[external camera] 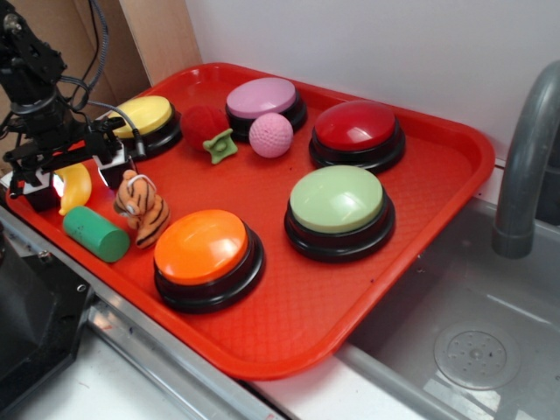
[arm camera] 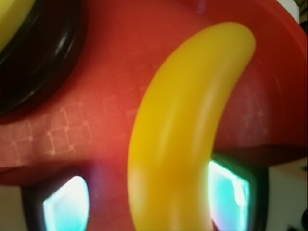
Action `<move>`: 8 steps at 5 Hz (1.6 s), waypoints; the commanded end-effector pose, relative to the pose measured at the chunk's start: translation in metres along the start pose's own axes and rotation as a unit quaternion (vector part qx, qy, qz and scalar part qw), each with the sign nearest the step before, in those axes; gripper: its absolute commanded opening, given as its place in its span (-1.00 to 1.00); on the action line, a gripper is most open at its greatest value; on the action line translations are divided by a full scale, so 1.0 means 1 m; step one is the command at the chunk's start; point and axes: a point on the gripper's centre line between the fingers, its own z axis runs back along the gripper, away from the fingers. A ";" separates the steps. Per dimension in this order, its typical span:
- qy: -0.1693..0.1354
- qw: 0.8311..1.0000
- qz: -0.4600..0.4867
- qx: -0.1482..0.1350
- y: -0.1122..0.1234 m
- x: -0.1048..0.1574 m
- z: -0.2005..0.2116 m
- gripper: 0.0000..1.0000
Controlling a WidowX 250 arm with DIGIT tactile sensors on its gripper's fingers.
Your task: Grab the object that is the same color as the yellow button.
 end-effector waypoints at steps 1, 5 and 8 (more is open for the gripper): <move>-0.012 0.999 -0.033 -0.023 0.001 -0.009 0.009 -0.92; 0.016 0.919 -0.390 -0.062 -0.058 -0.038 0.120 -1.00; 0.041 0.885 -0.458 -0.065 -0.065 -0.054 0.134 -1.00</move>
